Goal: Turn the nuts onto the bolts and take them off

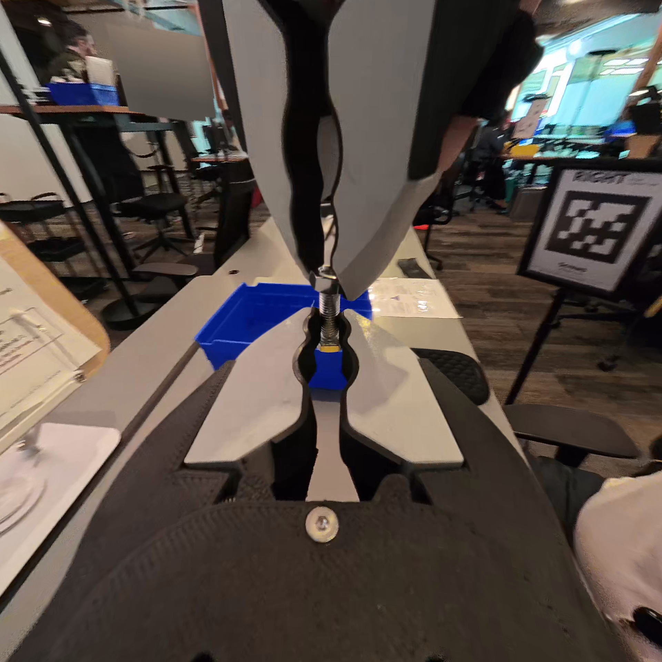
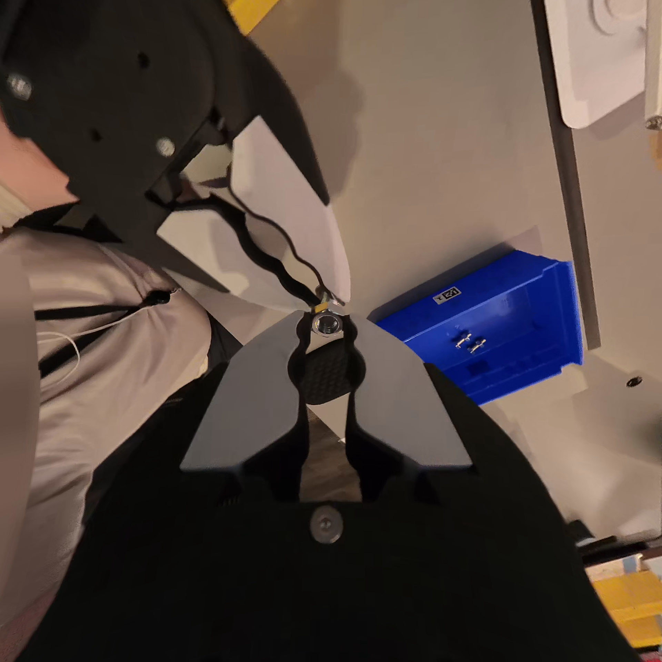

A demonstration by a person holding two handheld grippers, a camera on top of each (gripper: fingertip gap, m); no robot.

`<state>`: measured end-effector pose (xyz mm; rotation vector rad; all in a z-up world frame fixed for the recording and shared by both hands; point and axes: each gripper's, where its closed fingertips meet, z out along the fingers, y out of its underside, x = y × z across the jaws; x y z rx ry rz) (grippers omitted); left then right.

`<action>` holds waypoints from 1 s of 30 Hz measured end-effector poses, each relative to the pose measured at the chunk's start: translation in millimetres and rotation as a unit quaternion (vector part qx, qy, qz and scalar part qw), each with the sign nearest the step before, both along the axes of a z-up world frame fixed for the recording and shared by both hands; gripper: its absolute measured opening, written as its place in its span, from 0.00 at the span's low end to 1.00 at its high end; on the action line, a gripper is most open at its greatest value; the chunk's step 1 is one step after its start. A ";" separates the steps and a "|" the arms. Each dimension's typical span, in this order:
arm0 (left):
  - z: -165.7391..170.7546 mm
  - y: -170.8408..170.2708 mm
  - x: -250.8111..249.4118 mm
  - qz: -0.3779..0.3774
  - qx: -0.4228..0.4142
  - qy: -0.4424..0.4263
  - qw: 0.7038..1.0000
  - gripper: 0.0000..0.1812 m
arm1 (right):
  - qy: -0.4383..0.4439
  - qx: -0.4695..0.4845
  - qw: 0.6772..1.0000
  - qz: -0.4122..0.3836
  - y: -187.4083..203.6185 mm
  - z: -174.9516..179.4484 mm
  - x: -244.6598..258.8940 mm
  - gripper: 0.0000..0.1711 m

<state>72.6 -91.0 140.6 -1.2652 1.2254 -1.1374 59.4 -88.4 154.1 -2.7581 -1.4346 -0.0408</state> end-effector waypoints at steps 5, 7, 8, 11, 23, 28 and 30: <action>-4.2 -23.0 -2.3 -0.096 -0.015 0.014 0.995 0.05 | -0.007 -0.041 0.992 0.115 -20.2 -4.8 -1.4 0.11; -6.8 -27.7 -0.9 -0.104 -0.008 0.025 0.994 0.05 | -0.013 -0.056 0.989 0.133 -25.3 -7.1 1.5 0.11; -8.0 -29.7 0.3 -0.106 -0.003 0.029 0.994 0.05 | -0.016 -0.063 0.988 0.137 -27.1 -8.2 2.8 0.11; -12.7 -33.3 4.1 -0.115 -0.006 0.044 0.992 0.05 | -0.034 -0.063 0.982 0.176 -30.3 -12.6 7.5 0.11; -13.1 -17.8 3.5 -0.045 0.018 0.061 0.997 0.05 | -0.005 -0.032 0.997 0.075 -16.6 -12.9 6.4 0.11; -14.8 -8.4 5.2 0.014 0.048 0.081 0.995 0.05 | 0.029 -0.034 0.998 -0.035 -10.1 -14.4 7.8 0.11; -15.9 -7.3 5.0 0.018 0.050 0.085 0.995 0.05 | 0.048 -0.041 0.995 -0.081 -9.3 -15.3 7.9 0.11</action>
